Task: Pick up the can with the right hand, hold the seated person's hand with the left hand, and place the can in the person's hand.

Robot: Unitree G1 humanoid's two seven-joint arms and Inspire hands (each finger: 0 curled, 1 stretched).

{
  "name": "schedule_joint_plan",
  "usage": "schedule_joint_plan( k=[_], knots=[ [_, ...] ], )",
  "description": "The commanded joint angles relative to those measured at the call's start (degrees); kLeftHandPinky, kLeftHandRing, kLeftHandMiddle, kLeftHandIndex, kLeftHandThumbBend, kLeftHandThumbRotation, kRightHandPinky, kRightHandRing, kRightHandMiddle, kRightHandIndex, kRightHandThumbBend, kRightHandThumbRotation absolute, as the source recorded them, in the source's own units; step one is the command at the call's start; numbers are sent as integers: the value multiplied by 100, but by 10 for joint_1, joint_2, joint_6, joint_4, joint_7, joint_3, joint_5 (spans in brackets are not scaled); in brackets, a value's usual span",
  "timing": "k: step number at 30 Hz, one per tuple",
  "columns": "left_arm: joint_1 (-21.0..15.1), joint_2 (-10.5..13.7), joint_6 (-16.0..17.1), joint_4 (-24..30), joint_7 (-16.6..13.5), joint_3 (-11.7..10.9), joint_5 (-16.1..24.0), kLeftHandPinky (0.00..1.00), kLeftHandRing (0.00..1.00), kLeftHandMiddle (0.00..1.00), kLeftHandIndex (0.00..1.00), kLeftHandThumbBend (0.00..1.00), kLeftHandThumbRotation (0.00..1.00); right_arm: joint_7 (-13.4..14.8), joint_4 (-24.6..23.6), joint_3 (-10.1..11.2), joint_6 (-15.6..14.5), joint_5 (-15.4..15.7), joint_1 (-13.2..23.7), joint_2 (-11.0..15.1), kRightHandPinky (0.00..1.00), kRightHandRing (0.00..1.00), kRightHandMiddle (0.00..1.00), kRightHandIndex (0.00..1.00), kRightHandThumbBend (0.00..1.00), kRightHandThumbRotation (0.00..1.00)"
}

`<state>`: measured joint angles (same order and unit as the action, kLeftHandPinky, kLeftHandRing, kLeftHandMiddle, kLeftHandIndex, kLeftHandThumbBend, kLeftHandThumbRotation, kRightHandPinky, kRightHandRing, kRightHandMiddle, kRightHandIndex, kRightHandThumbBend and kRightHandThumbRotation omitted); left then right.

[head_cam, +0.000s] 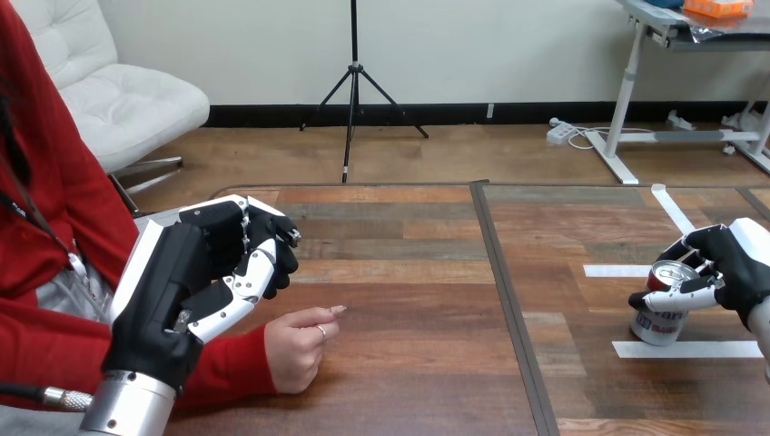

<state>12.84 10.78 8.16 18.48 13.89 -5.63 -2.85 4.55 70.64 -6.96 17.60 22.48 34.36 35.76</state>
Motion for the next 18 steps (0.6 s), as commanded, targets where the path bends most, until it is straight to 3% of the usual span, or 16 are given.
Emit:
schedule_joint_plan(
  k=[1,18],
  knots=[
    [-37,12,-1,23,-3,-8,-4,26,33,37,38,5,0,3,1,-3,11,1,56,7,43,45,49,49,73,0],
    [-39,12,0,21,-4,-6,-5,25,33,37,37,4,0,-17,-5,-5,14,4,61,20,44,46,49,49,74,0]
  ],
)
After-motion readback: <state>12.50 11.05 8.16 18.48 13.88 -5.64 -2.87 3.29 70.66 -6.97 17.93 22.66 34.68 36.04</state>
